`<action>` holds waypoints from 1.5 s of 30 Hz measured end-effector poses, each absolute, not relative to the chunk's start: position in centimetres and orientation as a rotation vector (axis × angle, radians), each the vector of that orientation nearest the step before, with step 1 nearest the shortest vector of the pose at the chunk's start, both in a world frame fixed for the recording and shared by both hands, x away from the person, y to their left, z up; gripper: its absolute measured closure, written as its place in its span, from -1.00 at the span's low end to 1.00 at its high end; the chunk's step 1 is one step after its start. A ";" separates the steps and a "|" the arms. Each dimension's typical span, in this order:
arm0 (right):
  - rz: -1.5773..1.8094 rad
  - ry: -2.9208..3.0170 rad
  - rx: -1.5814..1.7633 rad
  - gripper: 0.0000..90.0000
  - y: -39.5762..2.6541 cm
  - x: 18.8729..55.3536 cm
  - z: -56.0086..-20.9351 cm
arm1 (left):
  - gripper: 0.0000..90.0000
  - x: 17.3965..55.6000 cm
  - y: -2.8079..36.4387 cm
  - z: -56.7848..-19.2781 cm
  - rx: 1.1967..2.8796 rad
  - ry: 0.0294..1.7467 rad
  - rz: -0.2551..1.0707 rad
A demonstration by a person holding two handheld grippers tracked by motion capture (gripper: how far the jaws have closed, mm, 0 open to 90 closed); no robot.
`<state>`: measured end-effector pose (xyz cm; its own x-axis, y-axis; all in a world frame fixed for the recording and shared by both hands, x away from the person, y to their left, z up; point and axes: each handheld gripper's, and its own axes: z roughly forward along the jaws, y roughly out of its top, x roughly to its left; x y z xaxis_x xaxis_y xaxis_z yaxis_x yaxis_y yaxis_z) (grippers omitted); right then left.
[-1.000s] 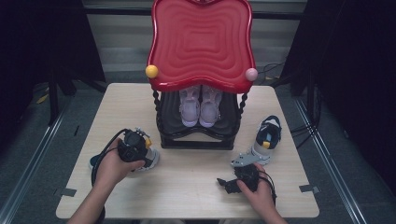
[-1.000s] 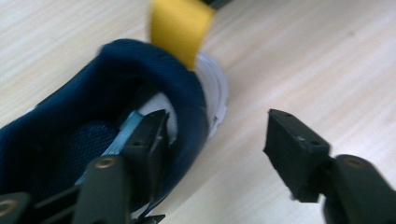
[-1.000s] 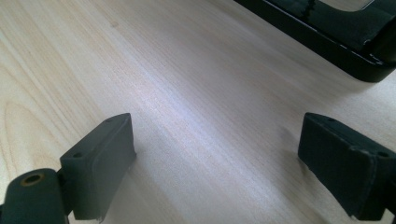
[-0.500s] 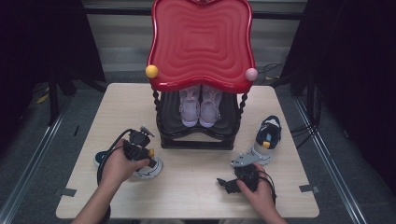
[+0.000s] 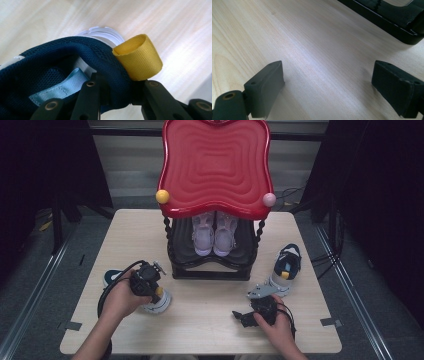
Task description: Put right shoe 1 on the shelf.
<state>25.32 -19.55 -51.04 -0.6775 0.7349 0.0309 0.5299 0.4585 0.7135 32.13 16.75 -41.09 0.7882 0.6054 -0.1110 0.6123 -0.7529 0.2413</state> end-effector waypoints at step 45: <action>1.046 2.432 1.062 -0.78 -19.6 25.5 -51.1 | 0.26 33.3 16.3 -40.9 2.709 1.126 -0.167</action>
<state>25.51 -19.55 -51.08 -0.6871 0.7262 0.0246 0.5173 0.4651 0.7184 33.35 16.33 -40.87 0.7027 0.6880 -0.1811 0.7110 -0.6885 0.1430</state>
